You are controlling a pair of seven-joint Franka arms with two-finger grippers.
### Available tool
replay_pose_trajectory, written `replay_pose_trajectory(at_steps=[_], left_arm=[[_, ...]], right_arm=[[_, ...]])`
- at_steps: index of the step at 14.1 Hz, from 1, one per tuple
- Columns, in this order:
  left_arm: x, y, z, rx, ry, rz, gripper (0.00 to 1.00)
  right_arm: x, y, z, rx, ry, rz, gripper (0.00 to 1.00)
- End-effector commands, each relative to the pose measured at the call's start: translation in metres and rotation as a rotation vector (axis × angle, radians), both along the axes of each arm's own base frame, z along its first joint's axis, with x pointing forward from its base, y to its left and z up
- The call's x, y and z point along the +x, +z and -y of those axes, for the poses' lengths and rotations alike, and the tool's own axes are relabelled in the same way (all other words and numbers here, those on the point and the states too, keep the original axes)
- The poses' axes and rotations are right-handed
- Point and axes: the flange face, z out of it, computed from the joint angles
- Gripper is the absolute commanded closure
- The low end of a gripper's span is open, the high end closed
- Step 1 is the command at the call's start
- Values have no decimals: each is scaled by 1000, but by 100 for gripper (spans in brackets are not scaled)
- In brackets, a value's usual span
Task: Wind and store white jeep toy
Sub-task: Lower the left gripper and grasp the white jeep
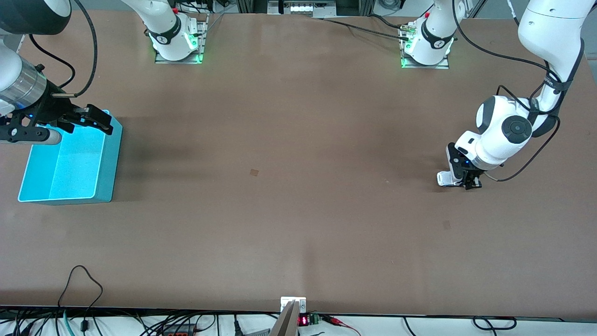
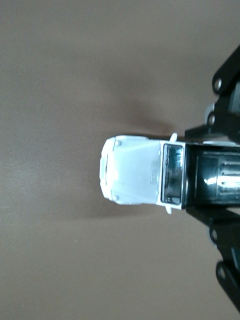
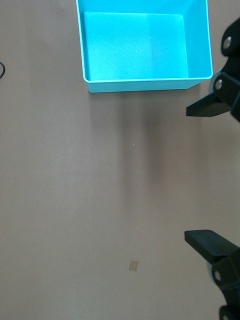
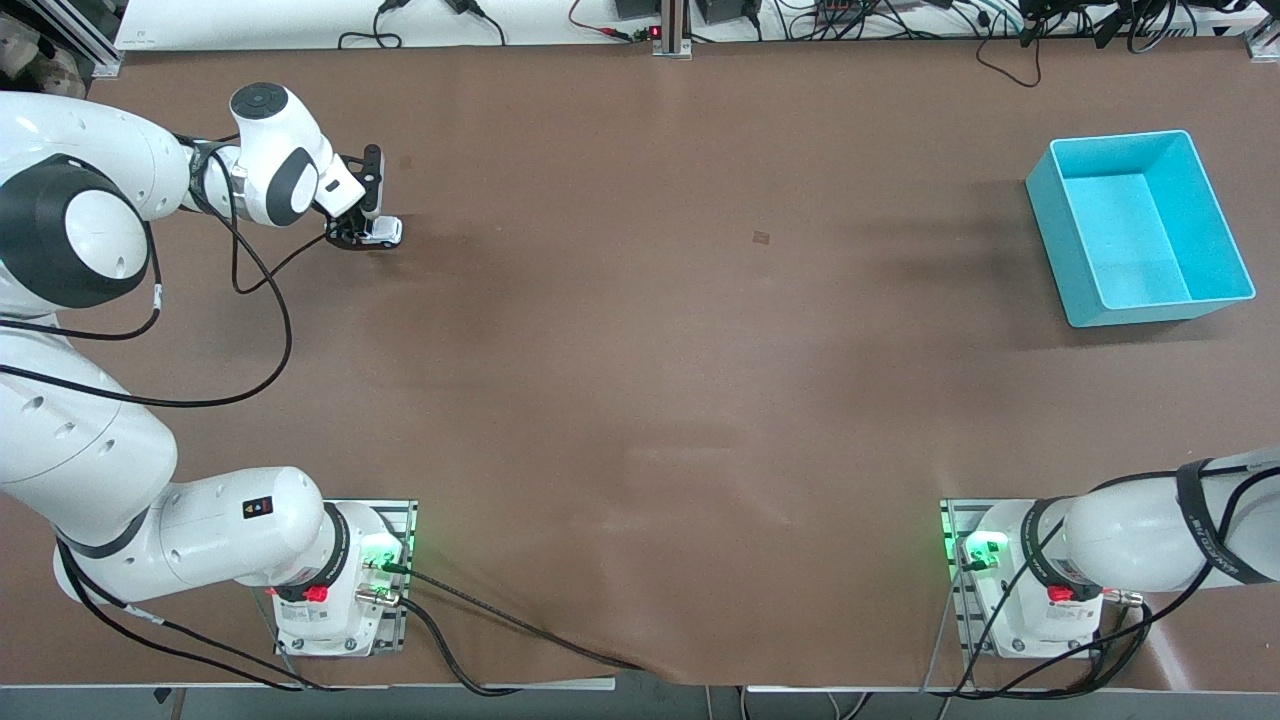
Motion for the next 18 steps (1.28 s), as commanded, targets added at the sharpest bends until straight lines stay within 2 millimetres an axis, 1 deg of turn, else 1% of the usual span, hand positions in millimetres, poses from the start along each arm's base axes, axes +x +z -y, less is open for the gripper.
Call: replay_pose_trajectory(at_steps=[1,2,3,5,8,9,11,13,15,17,18], left_arm=[[5,2,2,9,-80,6,91],[5,2,2,10,-93,5,94],[6,3,1,11,-95,7,95],[6,2,0,11,-94,6,95],[3,-6,-1,7,-92,-14,95],[2,-12,-3,5,-87,-24,96],[0,-15,-15,4,-69,-32,96],[0,-18,-33,4,-68,-37,96],[1,-24,-62,3,-73,-61,96],[0,-35,-94,-4,-94,-79,96],[-2,-35,-107,-3,-101,-84,96]], right_arm=[[0,-1,1,-10,-5,-6,0],[1,0,1,-10,-1,-1,0],[1,0,4,-8,7,2,0],[2,2,11,-3,14,4,0],[2,1,11,-3,10,1,0],[4,-3,11,-3,8,-3,0],[4,-3,11,-3,8,-5,0],[3,-3,12,-3,6,-9,0],[3,-3,12,-3,6,-9,0],[4,-3,13,-1,5,-9,0],[4,-3,13,-1,6,-9,0]])
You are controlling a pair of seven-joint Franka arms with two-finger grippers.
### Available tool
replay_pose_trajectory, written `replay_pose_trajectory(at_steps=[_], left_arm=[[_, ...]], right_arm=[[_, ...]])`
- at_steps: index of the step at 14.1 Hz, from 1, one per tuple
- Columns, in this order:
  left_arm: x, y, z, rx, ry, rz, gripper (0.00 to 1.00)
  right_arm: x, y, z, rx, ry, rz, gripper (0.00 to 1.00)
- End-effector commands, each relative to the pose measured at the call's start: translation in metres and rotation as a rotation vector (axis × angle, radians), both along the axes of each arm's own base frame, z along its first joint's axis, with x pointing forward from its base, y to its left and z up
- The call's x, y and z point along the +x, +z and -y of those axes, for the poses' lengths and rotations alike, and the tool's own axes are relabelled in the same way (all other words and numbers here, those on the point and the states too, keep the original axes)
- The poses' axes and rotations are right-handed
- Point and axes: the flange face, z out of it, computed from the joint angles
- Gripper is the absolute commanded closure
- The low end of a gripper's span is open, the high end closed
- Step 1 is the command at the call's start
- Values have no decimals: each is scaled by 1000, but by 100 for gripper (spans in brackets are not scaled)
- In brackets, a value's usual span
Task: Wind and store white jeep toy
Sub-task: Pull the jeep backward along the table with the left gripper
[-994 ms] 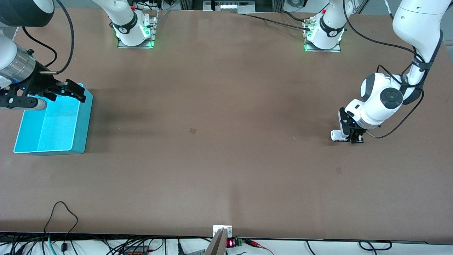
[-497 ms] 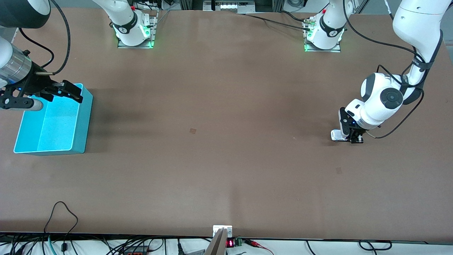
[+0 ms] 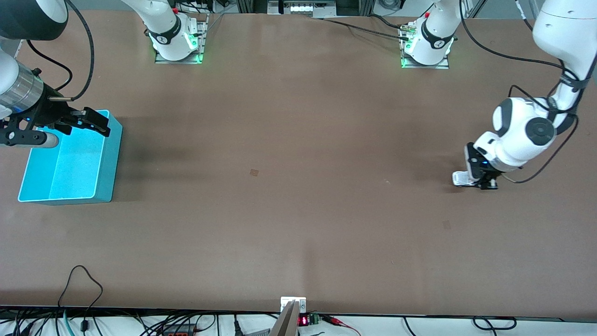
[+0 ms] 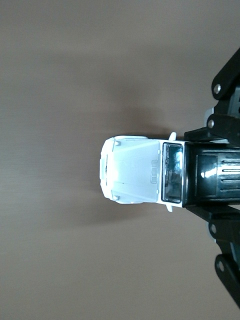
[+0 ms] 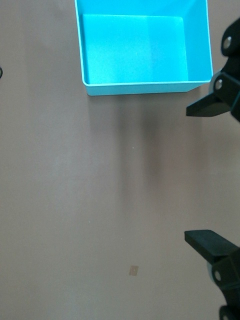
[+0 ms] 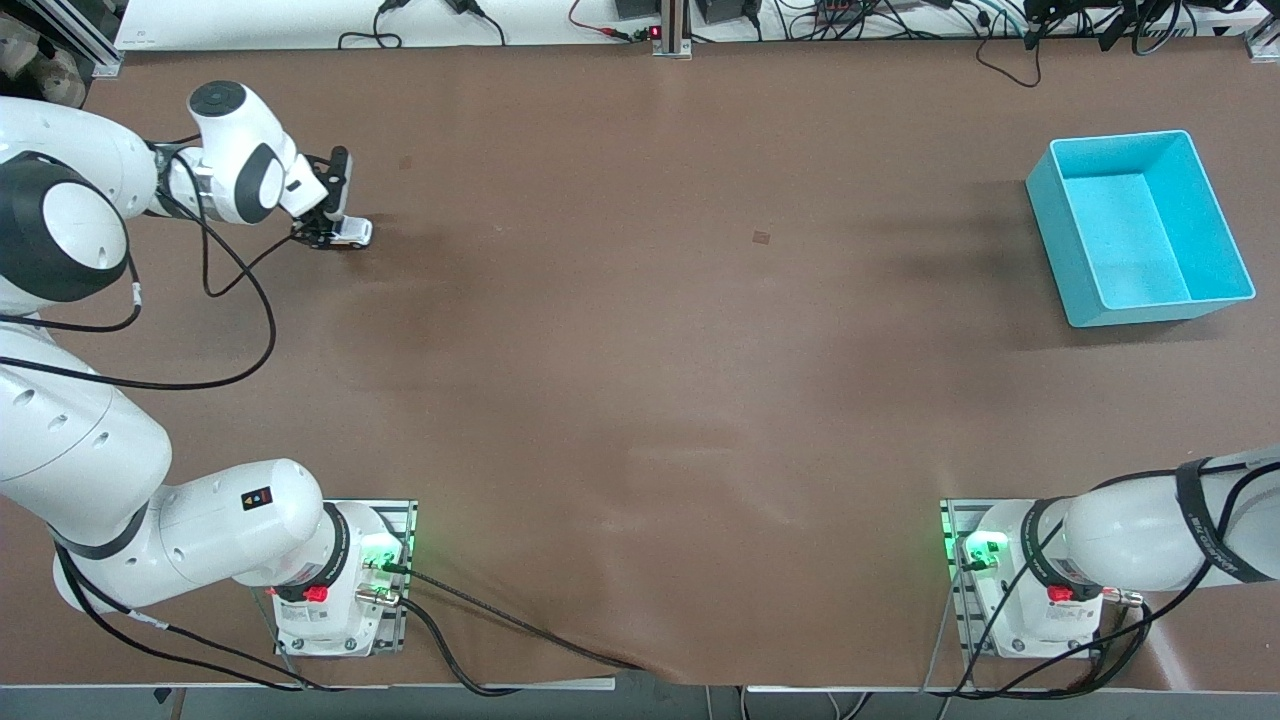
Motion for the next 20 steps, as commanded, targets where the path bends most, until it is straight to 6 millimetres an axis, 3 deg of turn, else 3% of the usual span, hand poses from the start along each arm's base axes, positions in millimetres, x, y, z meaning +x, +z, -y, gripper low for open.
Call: replay_pose_trajectory(at_steps=[1,6,8,11,14,15,16,17,18,20], left_arm=[[-5,-32,-38,-11,-35,-66,95],[-25,-30,-114,-11,-19,-79,95],[-33,-36,-135,-17,-11,-86,95],[-36,-47,-158,-26,-7,-89,95],[-34,-44,-162,-21,-7,-81,95],[-34,-44,-162,-20,-10,-80,87],[-33,-42,-162,-18,-13,-80,54],[-32,-39,-161,-18,-17,-76,5],[-30,-34,-158,-17,-19,-80,0],[-27,-16,-158,-4,-21,-86,0]], right_arm=[[0,3,4,0,9,2,0],[3,12,4,-8,17,26,0],[3,14,5,-11,41,29,0],[2,14,3,-9,51,24,0],[3,15,2,-7,50,29,0],[3,15,2,-7,50,29,0],[3,15,3,-9,50,29,0],[3,15,3,-8,48,29,0],[3,15,3,-9,50,29,0],[3,14,3,-9,50,27,0]])
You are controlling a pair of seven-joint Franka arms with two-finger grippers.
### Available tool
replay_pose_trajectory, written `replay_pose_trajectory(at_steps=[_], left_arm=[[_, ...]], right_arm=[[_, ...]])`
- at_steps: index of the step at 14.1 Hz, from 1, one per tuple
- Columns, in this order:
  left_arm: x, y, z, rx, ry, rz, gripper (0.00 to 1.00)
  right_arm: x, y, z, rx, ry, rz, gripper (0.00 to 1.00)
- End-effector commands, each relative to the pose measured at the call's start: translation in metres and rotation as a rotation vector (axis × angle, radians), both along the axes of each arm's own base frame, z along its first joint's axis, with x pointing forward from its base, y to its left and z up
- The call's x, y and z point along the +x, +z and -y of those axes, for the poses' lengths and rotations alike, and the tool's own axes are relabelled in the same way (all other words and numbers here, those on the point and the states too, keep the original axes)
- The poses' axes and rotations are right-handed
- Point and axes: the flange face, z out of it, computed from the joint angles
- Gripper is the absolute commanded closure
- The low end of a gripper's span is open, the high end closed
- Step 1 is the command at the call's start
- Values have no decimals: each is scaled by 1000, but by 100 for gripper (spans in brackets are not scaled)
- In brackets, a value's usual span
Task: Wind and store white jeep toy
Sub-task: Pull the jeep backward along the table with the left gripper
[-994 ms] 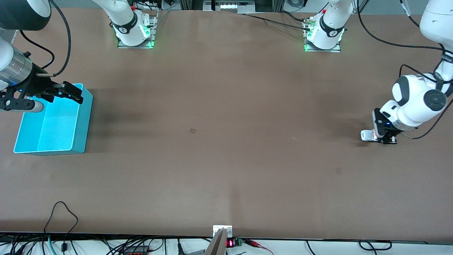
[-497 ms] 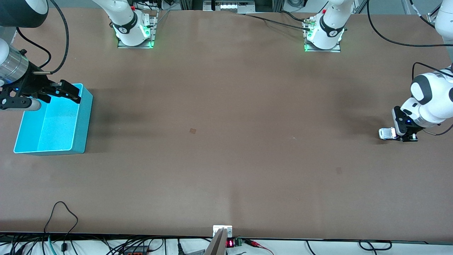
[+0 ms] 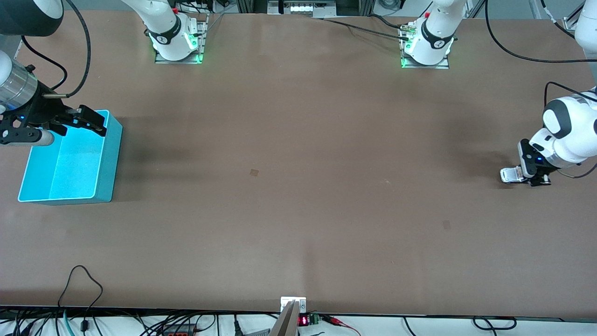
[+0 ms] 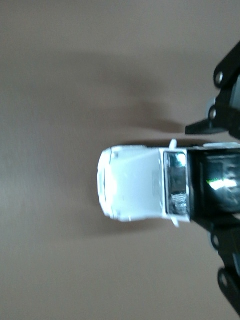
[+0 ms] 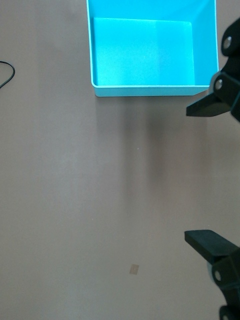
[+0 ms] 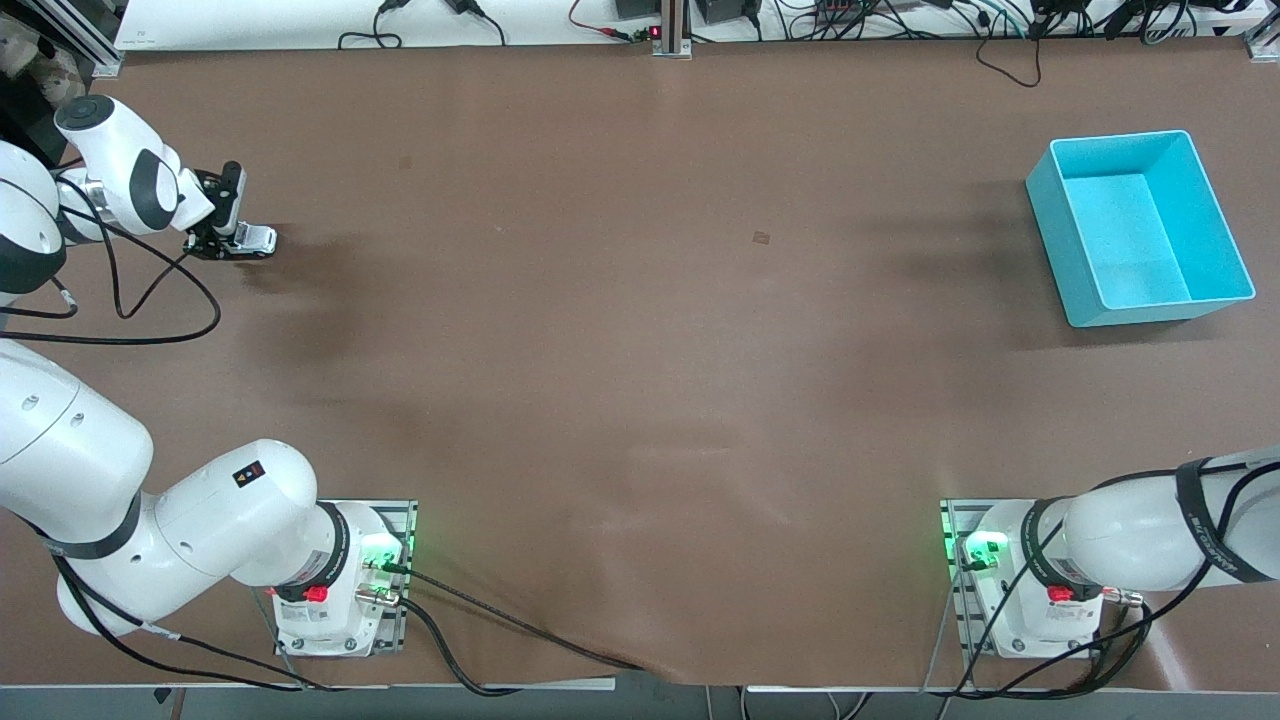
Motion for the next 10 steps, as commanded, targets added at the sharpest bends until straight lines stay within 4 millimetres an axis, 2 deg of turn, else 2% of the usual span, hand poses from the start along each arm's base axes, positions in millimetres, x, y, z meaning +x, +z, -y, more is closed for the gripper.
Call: replay_pose_trajectory(at_steps=[1,6,10], left_arm=[[-1,12,1,4,-35,-46,0],[23,78,33,10,-61,-79,0],[66,135,61,13,-10,-104,0]], right_arm=[[1,5,2,-9,11,6,0],[1,5,2,-11,11,8,0],[2,3,2,-11,8,5,0]])
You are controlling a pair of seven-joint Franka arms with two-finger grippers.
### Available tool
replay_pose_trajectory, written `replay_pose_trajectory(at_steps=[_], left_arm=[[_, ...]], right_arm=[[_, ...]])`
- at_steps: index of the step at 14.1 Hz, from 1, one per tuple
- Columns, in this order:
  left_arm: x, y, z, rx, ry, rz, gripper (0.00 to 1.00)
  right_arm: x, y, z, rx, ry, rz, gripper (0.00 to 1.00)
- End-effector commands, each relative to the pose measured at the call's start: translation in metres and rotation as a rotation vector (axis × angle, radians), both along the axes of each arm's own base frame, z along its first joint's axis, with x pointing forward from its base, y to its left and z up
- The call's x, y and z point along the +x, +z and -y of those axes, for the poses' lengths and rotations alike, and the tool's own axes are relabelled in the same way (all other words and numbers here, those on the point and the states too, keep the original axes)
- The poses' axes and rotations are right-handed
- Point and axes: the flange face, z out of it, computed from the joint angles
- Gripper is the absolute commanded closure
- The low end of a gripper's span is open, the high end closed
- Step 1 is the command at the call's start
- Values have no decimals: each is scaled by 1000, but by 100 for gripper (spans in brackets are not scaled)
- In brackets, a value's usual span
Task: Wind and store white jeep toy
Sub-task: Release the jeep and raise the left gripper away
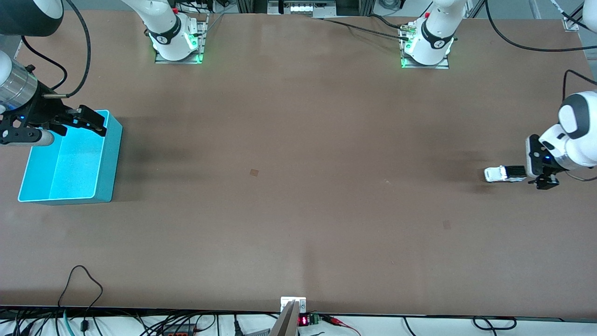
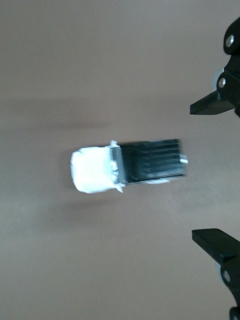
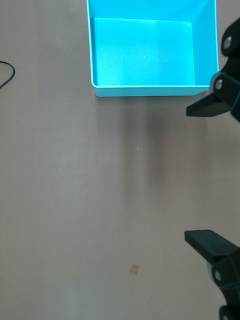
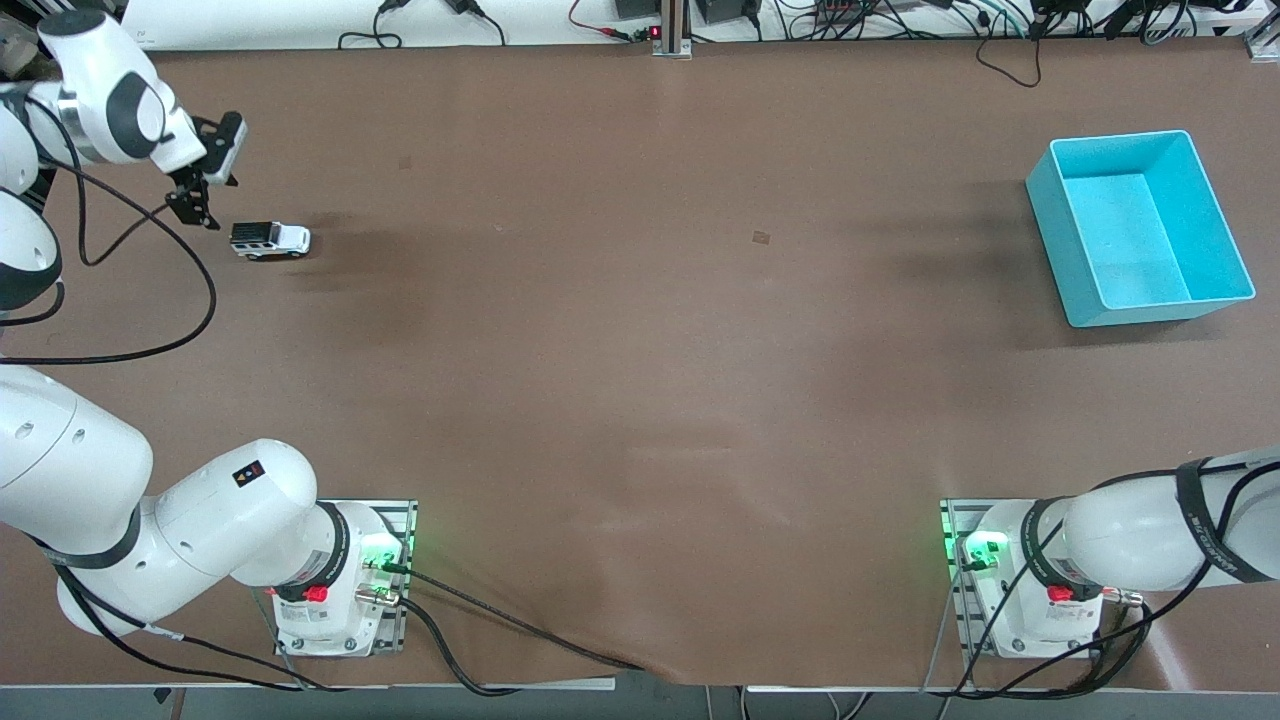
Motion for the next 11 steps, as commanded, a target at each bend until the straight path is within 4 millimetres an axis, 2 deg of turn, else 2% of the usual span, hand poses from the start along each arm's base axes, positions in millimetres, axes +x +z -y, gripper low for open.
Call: replay_pose_trajectory(at_steps=[1,4,8,11], left_arm=[[23,33,18,4,63,-12,0],[40,68,59,7,186,-47,0],[48,111,117,34,376,-103,0],[45,143,154,29,554,-168,0]], right_arm=[[2,4,1,-9,10,6,0],[3,-1,1,-11,8,-4,0],[5,-6,1,-11,7,-15,0],[5,-7,2,-11,5,-17,0]])
